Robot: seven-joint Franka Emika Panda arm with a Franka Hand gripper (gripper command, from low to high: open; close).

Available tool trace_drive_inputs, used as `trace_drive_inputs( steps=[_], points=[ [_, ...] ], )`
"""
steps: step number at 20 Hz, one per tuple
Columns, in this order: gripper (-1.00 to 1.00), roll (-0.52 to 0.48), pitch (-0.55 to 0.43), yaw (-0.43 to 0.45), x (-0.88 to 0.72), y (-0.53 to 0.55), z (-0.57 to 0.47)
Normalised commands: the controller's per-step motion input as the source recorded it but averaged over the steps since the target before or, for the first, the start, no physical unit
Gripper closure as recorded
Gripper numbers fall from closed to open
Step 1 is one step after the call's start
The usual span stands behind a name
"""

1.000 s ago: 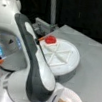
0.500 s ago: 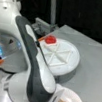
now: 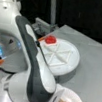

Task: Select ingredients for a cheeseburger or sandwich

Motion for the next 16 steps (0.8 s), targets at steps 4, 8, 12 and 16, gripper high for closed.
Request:
trace_drive_inputs(
  steps=[4, 8, 12, 16],
  points=[
    [-1.0, 0.153, 0.103, 0.34, 0.33, -0.25, -0.03],
    [-1.0, 0.149, 0.098, 0.344, 0.33, -0.28, -0.03],
    [-1.0, 0.141, 0.096, 0.351, 0.34, -0.31, -0.04],
    [-1.0, 0.116, 0.091, 0.337, 0.32, -0.31, -0.04]
  ],
)
